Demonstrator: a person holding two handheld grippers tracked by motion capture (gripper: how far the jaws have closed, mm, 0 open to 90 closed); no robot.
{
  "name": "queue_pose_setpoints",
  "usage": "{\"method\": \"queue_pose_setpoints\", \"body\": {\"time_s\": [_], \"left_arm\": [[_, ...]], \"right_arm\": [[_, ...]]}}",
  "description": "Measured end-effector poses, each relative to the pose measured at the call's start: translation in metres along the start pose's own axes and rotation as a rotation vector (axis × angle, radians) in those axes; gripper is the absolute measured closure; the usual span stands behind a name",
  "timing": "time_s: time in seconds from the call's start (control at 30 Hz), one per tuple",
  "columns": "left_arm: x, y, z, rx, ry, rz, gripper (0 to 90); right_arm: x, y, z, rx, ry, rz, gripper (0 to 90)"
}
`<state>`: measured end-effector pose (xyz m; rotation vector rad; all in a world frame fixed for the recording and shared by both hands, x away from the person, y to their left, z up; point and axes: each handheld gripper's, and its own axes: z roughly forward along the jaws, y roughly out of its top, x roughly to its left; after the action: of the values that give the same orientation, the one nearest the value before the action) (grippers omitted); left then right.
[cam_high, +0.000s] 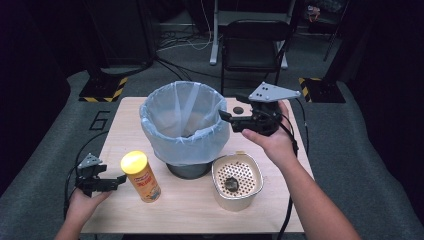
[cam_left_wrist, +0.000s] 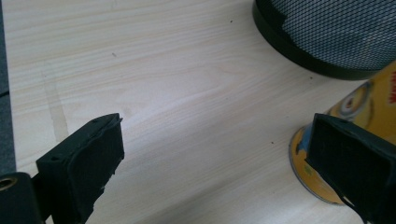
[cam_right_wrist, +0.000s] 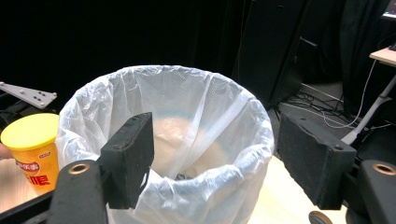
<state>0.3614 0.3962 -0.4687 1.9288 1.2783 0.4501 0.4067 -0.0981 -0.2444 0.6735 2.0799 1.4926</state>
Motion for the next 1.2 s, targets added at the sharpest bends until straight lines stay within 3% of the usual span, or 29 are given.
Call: {"method": "queue_pose_setpoints", "body": {"time_s": [0.13, 0.23, 0.4, 0.5, 0.53, 0.6, 0.73, 0.8, 0.83, 0.9, 1.07, 1.1, 1.2], "left_arm": [[-0.006, -0.003, -0.009, -0.021, -0.031, 0.028, 1.1], [-0.009, -0.004, -0.012, -0.032, -0.048, 0.024, 0.9], [-0.018, -0.004, -0.02, -0.061, -0.086, 0.043, 0.4], [-0.022, -0.006, -0.025, -0.068, -0.116, 0.059, 0.2], [-0.025, -0.008, -0.028, -0.063, -0.153, 0.075, 0.2], [-0.03, -0.01, -0.03, -0.066, -0.18, 0.083, 0.2], [-0.039, -0.011, -0.031, -0.08, -0.212, 0.097, 0.2], [-0.046, -0.009, -0.029, -0.085, -0.233, 0.098, 0.2], [-0.054, -0.006, -0.025, -0.081, -0.266, 0.129, 0.2], [-0.062, -0.005, -0.018, -0.064, -0.293, 0.122, 0.3], [-0.067, -0.005, -0.003, -0.068, -0.282, 0.165, 0.5], [-0.068, -0.006, -0.001, -0.074, -0.288, 0.146, 1.0], [-0.068, -0.007, 0.003, -0.08, -0.285, 0.156, 2.7]], "right_arm": [[-0.003, -0.009, -0.009, -0.011, -0.007, 0.006, 27.1], [-0.005, -0.014, -0.012, -0.014, -0.007, 0.008, 27.1], [-0.011, -0.032, -0.024, 0.003, -0.045, 0.022, 25.7], [-0.013, -0.04, -0.031, 0.007, -0.064, 0.02, 25.1], [-0.013, -0.044, -0.034, 0.007, -0.069, 0.019, 24.7], [-0.012, -0.047, -0.038, 0.007, -0.081, 0.017, 24.6], [-0.009, -0.054, -0.044, 0.01, -0.078, 0.017, 23.6], [-0.005, -0.059, -0.046, 0.023, -0.086, 0.003, 23.1], [-0.003, -0.062, -0.046, 0.024, -0.084, 0.007, 22.9], [-0.002, -0.064, -0.046, 0.024, -0.083, 0.005, 22.8], [-0.003, -0.074, -0.049, 0.013, -0.08, 0.031, 22.8], [-0.003, -0.076, -0.05, 0.012, -0.08, 0.035, 22.8], [-0.004, -0.081, -0.052, 0.008, -0.084, 0.048, 22.8]]}}
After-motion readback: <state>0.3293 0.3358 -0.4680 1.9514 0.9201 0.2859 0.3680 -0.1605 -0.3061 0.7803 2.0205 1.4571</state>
